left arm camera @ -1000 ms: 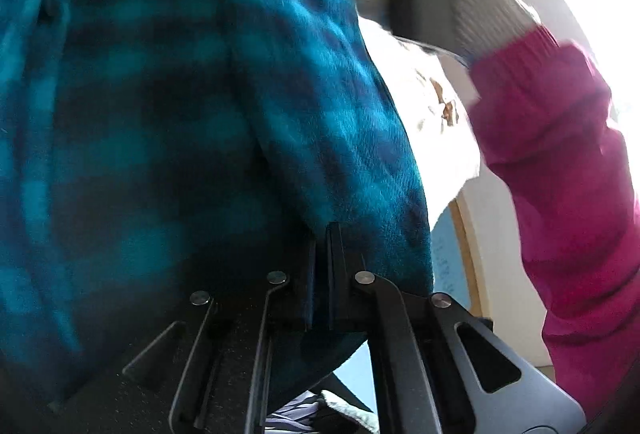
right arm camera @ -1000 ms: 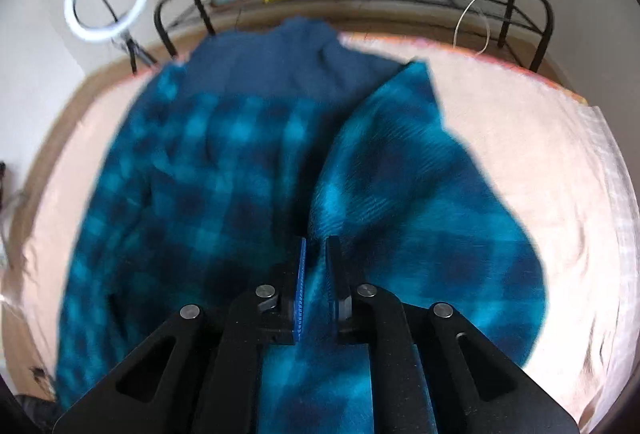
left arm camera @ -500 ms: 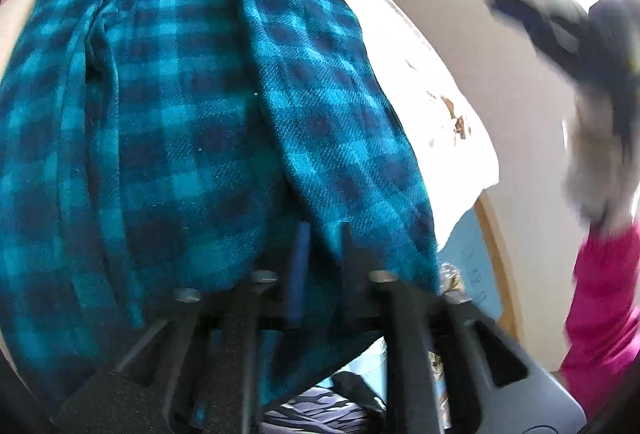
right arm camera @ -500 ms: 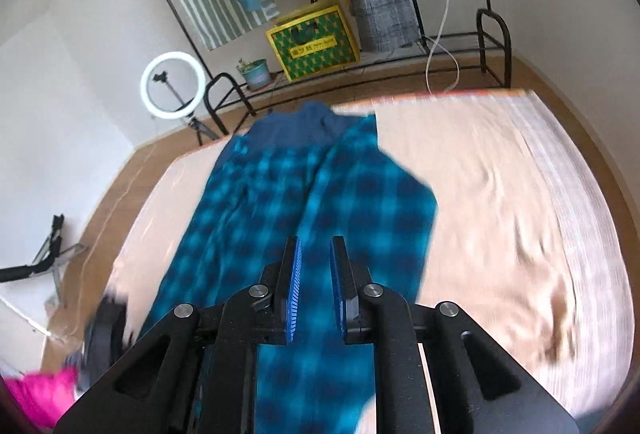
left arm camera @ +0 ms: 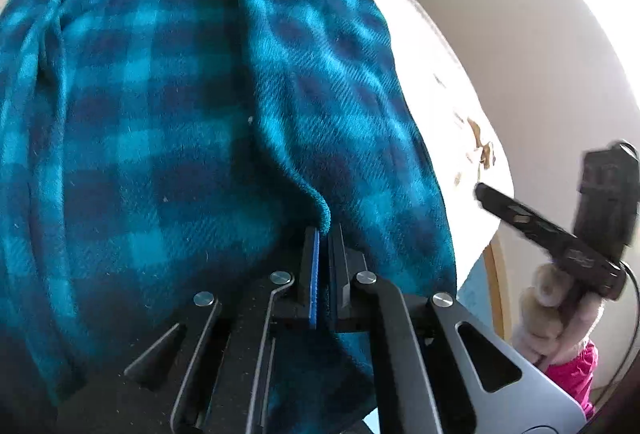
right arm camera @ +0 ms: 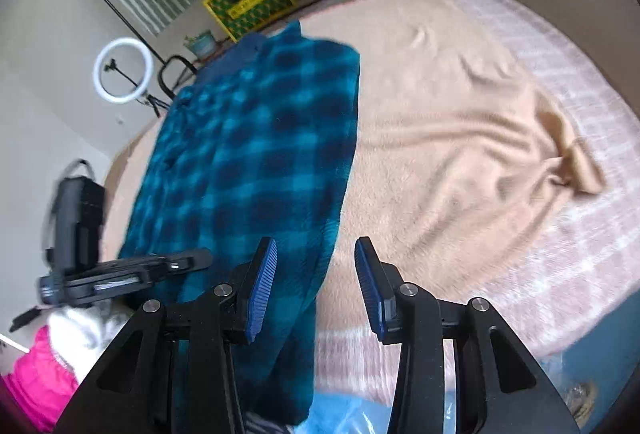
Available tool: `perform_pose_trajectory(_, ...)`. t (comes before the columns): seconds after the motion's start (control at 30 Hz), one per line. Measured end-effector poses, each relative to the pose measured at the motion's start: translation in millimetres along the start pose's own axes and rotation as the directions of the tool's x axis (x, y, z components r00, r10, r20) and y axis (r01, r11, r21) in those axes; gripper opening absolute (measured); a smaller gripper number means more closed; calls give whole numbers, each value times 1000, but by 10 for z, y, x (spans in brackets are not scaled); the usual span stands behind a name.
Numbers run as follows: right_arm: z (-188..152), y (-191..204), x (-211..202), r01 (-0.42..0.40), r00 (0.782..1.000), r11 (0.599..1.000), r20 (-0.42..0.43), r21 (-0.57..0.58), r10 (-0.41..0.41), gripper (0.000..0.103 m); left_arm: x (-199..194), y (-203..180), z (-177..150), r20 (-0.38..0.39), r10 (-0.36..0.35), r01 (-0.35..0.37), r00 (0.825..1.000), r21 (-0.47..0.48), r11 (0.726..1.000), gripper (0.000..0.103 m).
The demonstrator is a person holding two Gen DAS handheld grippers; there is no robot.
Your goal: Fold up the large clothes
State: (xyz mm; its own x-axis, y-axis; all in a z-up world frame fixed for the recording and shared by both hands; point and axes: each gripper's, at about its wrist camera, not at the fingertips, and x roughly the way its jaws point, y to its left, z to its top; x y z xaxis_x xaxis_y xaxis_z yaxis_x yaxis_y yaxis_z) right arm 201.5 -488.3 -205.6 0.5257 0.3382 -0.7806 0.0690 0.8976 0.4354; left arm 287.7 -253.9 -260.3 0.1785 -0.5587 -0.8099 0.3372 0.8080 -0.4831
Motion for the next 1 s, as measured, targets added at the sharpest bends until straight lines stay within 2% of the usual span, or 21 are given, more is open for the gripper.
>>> perform_pose_trajectory(0.03, 15, 23, 101, 6, 1000, 1000, -17, -9, -6, 38, -62, -12, -3, 27, 5, -5, 1000, 17, 1000, 1)
perform_pose_trajectory(0.1, 31, 73, 241, 2, 999, 1000, -38, -25, -2, 23, -139, 19, -8, 60, 39, -40, 997, 26, 999, 1)
perform_pose_trajectory(0.13, 52, 105, 325, -12, 998, 999, -55, -35, 10, 21, -163, 58, -3, 68, 65, -67, 996, 21, 998, 1)
perform_pose_trajectory(0.2, 89, 149, 392, -28, 998, 999, -56, -42, 25, 21, -178, 151, -2, 78, 110, -111, 991, 10, 994, 1)
perform_pose_trajectory(0.27, 126, 180, 380, -35, 998, 999, -46, -37, 33, 21, -215, 188, -17, 111, 105, -107, 988, 13, 994, 1)
perform_pose_trajectory(0.37, 63, 172, 227, -75, 997, 997, -31, -32, 74, 21, -194, 168, -39, 99, 122, -126, 988, 41, 991, 1)
perform_pose_trajectory(0.53, -301, 94, 15, -158, 986, 987, -55, -14, 157, 22, -228, 139, -71, 111, 131, -140, 985, 79, 987, 1)
perform_pose_trajectory(0.7, -678, 139, 0, -281, 956, 960, -86, 11, 281, 22, -221, 151, -127, 102, 136, -145, 985, 91, 985, 1)
perform_pose_trajectory(0.83, -754, 291, 178, -279, 953, 960, -124, 1, 277, 22, -231, 126, -174, 102, 134, -144, 986, 106, 984, 1)
perform_pose_trajectory(0.87, -744, 330, 208, -282, 951, 959, -135, 1, 279, 16, -223, 123, -176, 100, 135, -145, 986, 107, 984, 1)
perform_pose_trajectory(0.9, -722, 385, 207, -280, 951, 960, -136, -7, 276, 4, -215, 123, -174, 101, 137, -148, 985, 108, 983, 1)
perform_pose_trajectory(1.0, -607, 558, 9, -220, 971, 973, -112, -65, 212, 3, -198, 113, -187, 103, 152, -163, 983, 115, 980, 1)
